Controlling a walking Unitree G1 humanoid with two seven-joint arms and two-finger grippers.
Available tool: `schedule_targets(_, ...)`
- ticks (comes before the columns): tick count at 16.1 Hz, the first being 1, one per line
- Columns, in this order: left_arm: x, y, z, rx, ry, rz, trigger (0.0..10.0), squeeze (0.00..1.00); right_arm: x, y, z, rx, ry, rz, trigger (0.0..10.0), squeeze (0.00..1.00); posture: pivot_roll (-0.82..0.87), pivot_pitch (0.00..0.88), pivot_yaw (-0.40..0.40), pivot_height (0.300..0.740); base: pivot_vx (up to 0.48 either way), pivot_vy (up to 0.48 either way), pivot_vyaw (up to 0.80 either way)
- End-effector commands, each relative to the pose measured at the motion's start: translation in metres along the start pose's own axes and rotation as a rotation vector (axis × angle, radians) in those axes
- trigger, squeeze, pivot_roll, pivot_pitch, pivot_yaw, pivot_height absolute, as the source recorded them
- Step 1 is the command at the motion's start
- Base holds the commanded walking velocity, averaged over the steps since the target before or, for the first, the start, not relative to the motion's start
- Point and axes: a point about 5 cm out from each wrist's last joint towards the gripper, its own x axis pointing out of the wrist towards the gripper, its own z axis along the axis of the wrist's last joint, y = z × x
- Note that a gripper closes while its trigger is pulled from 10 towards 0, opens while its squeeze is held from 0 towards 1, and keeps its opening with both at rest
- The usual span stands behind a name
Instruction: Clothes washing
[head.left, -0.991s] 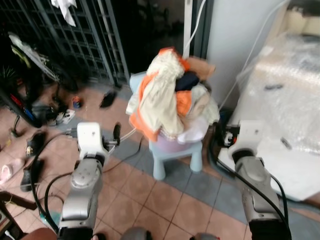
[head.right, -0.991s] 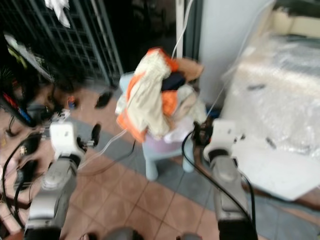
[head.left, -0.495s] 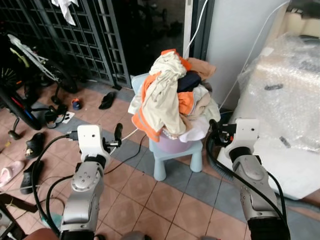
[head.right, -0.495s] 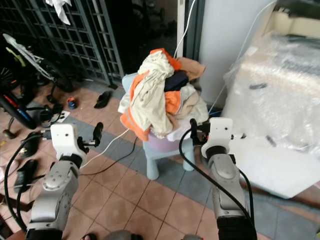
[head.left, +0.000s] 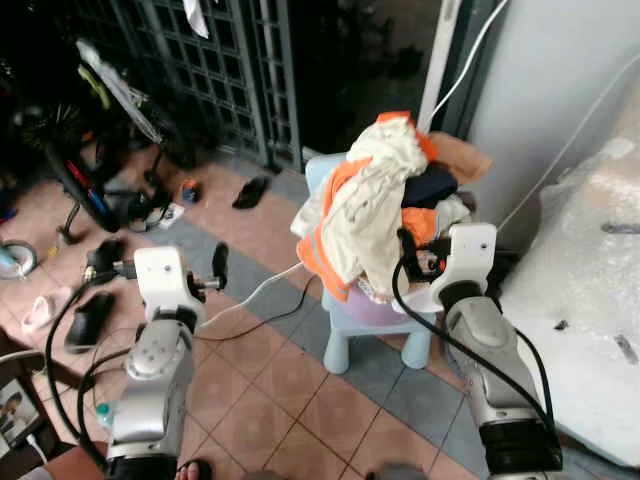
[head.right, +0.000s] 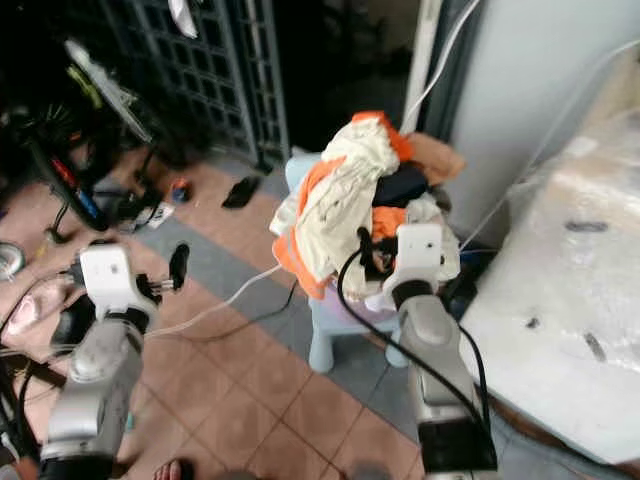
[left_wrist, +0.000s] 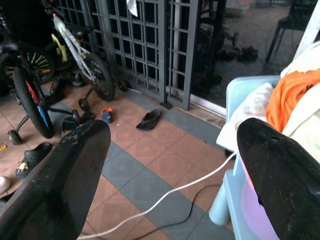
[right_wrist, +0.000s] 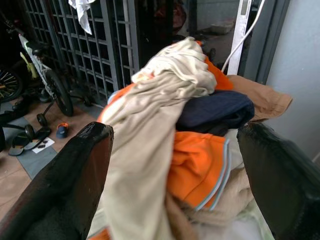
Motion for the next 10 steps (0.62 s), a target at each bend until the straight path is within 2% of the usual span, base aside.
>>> schedule_targets(1, 0.0021, -0.0049, -0.0012, -0.003, 0.006, -0.019, 10.0, 0.00, -0.0021, -0.0056, -0.0034, 0.004, 0.011, -0.027, 10.0, 0.00, -0.05, 0.000, 0.078, 0.740, 0.480, 0.000, 0.00)
schedule_targets(10, 0.0056, -0.0066, -0.0035, -0.001, 0.012, -0.029, 10.0, 0.00, -0.0007, -0.0119, -0.0031, 0.013, 0.018, -0.068, 10.0, 0.00, -0.05, 0.000, 0.075, 0.740, 0.480, 0.000, 0.00)
